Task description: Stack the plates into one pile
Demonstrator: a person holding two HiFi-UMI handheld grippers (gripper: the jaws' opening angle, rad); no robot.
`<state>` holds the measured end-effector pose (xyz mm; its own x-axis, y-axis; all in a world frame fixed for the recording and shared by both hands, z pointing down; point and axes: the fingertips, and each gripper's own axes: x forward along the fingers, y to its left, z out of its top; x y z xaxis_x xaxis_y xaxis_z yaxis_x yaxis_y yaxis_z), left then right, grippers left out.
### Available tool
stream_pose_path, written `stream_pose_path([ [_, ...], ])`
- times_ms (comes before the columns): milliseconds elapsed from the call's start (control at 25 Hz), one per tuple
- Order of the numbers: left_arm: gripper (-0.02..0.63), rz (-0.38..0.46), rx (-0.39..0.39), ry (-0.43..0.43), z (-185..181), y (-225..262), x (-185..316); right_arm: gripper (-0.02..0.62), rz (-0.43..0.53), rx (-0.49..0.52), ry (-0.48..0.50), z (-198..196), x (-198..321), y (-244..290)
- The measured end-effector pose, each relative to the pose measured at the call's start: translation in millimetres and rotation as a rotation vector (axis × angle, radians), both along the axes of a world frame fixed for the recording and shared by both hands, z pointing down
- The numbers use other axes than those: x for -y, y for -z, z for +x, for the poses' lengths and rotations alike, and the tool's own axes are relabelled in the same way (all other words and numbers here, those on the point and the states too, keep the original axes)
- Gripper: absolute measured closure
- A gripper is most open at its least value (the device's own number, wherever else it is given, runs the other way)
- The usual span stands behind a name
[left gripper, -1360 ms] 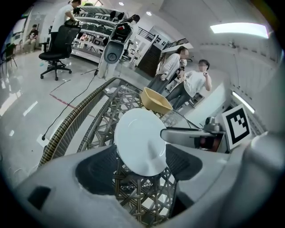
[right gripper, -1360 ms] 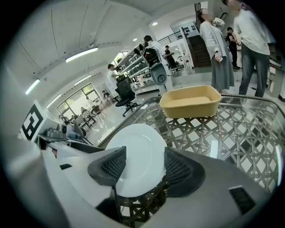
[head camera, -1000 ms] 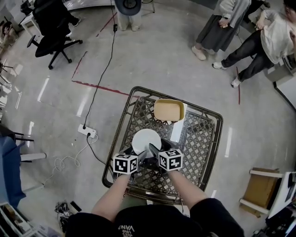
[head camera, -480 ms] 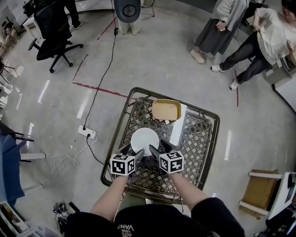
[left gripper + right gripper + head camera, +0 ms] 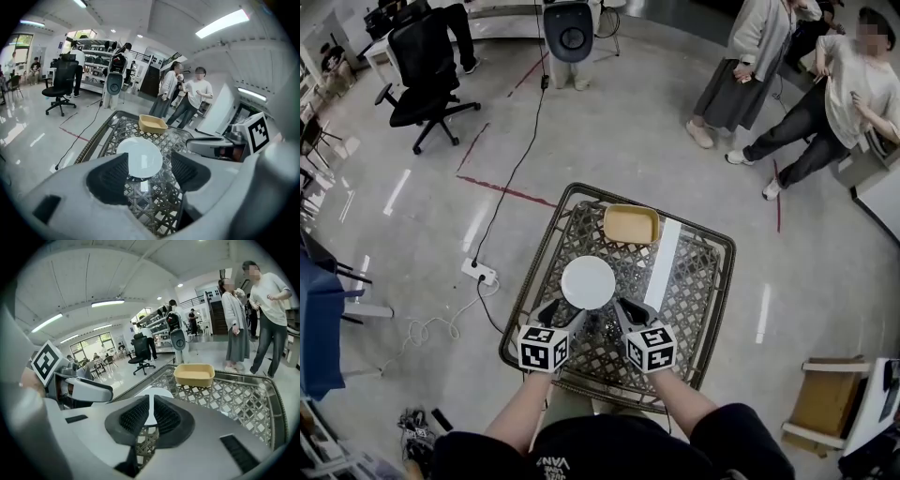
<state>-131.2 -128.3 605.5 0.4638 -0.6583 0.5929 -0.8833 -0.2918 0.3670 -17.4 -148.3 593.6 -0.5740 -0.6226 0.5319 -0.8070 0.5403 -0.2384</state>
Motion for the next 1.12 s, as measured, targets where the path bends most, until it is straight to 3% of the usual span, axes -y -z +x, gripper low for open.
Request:
stream_pose_path([
  [160, 0.419, 0.076, 0.005, 0.032, 3, 26, -25, 0.592, 0.044, 0.032, -0.018, 17, -22, 23],
  [360, 0.557, 0.153, 0.008, 0.055, 13, 57, -66, 0.594, 0.062, 0.057, -0.013, 39, -59, 42],
  [840, 0.586, 0.311, 0.074, 0.112, 31, 108, -150, 0.594, 0.166, 0.156, 0.055, 76, -135, 106],
  [1120, 0.586, 0.372, 0.089, 0.095, 51, 134, -193, 0.594, 0.189, 0.196, 0.083, 94, -174, 127],
])
